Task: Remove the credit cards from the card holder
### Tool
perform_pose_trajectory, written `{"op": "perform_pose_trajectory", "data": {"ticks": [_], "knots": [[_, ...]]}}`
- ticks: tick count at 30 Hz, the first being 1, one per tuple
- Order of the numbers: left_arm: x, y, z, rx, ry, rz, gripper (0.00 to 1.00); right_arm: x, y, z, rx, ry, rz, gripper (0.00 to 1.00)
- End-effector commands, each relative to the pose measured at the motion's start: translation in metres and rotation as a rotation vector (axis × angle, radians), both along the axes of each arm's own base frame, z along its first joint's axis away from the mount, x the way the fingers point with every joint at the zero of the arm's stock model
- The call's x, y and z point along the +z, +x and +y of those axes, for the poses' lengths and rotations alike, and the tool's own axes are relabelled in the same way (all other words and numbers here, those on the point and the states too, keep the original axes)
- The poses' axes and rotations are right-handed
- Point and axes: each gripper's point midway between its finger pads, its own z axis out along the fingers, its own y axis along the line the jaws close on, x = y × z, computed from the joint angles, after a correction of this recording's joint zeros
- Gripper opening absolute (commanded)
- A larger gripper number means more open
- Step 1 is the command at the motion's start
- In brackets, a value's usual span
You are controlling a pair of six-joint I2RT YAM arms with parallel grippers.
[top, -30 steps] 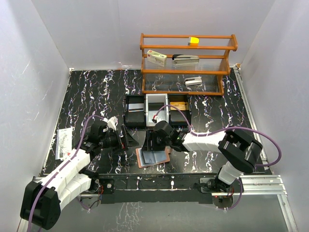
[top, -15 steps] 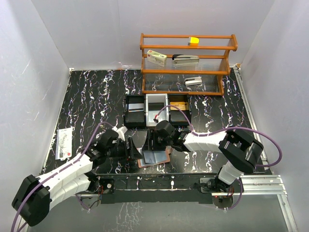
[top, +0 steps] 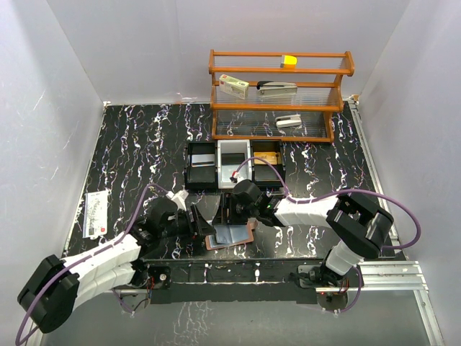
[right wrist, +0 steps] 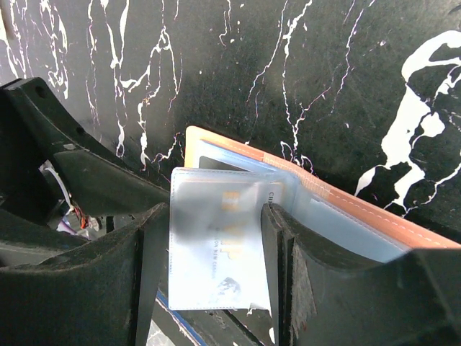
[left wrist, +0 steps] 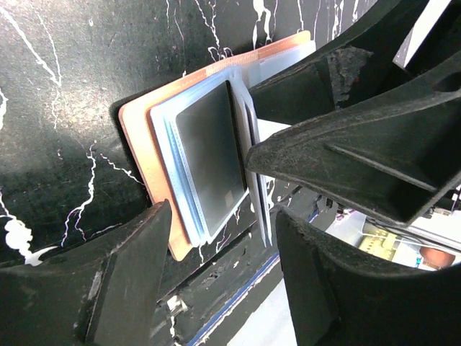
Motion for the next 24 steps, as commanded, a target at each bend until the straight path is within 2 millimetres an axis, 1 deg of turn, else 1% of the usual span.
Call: {"op": "perform_pose_trajectory", "data": {"ticks": [1, 7, 9, 11, 14, 16, 19, 24], "knots": [[0.0084, 0.0065, -0.0097, -0.009, -0.026, -0.03, 0.56, 0.0132, 0.0055, 0.0033, -0.004, 0.041, -0.033, 0.5], [0.0043, 0.0063, -0.0087, -0.003, 0.002, -0.025, 0.48, 0.0133, 0.0061, 0.0034, -0.002, 0.046, -0.031, 0.5], [0.0038, 0.0061, -0.0087, -0.003, 0.005, -0.024, 0.47, 0.0135, 0.0064, 0.0031, -0.003, 0.047, -0.03, 0.5], [0.0035, 0.0057, -0.0085, -0.003, 0.009, -0.023, 0.47, 0.013, 0.0067, 0.0025, -0.004, 0.046, -0.029, 0.5], [0.0057, 0.0047, -0.0081, -0.007, 0.008, -0.029, 0.53, 0.0131, 0.007, 0.002, -0.005, 0.047, -0.029, 0.5], [0.0073, 0.0045, -0.0067, -0.004, 0.011, -0.035, 0.55, 0.0131, 0.0067, 0.002, -0.004, 0.047, -0.029, 0.5], [0.0096, 0.005, -0.0046, 0.005, 0.01, -0.046, 0.54, 0.0133, 0.0069, 0.002, -0.004, 0.05, -0.028, 0.5], [0.0067, 0.0051, -0.0051, 0.005, 0.016, -0.042, 0.49, 0.015, 0.007, 0.0025, -0.004, 0.058, -0.027, 0.5]]}}
